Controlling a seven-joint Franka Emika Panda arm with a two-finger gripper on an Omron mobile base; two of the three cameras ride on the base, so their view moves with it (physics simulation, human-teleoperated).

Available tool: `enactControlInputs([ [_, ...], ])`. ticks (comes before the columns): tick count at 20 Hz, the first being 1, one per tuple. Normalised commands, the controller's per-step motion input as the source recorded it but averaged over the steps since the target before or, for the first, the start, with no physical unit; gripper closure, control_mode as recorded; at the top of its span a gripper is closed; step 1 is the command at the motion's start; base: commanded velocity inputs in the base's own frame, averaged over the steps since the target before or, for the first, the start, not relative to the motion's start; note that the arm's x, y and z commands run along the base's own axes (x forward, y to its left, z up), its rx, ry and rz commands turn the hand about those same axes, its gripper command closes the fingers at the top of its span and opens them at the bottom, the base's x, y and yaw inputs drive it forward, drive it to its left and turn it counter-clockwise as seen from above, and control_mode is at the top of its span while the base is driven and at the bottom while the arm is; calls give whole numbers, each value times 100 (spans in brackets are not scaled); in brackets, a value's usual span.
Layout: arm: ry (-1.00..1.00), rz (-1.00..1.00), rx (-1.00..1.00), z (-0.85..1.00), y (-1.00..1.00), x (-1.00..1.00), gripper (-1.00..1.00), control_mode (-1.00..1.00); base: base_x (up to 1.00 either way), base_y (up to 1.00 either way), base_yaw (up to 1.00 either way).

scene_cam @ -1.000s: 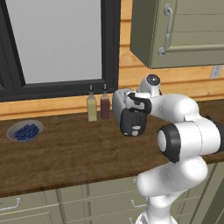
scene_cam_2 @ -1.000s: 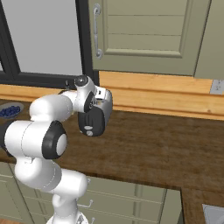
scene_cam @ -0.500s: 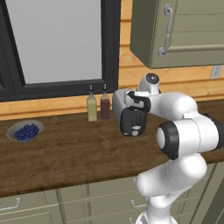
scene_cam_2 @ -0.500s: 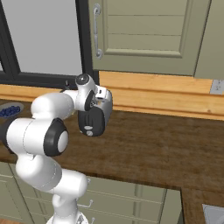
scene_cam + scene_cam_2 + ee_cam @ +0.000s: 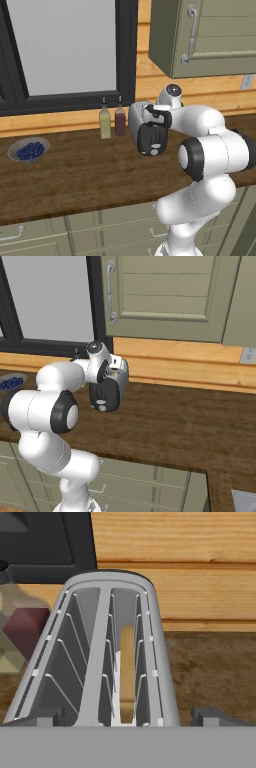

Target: Start the toaster. Once the lever pops up, take the bread to the plate on the dining counter.

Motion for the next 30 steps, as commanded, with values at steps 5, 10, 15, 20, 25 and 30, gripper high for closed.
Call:
enactControlInputs([
  [5, 0, 0, 0, 0, 0, 0, -100, -100, 0, 0, 0],
  [10, 0, 0, 0, 0, 0, 0, -100, -100, 0, 0, 0],
  [15, 0, 0, 0, 0, 0, 0, -100, -100, 0, 0, 0],
  [20, 0, 0, 0, 0, 0, 0, -100, -100, 0, 0, 0],
  [25, 0, 0, 0, 0, 0, 0, -100, -100, 0, 0, 0],
  [30, 0, 0, 0, 0, 0, 0, -100, -100, 0, 0, 0],
])
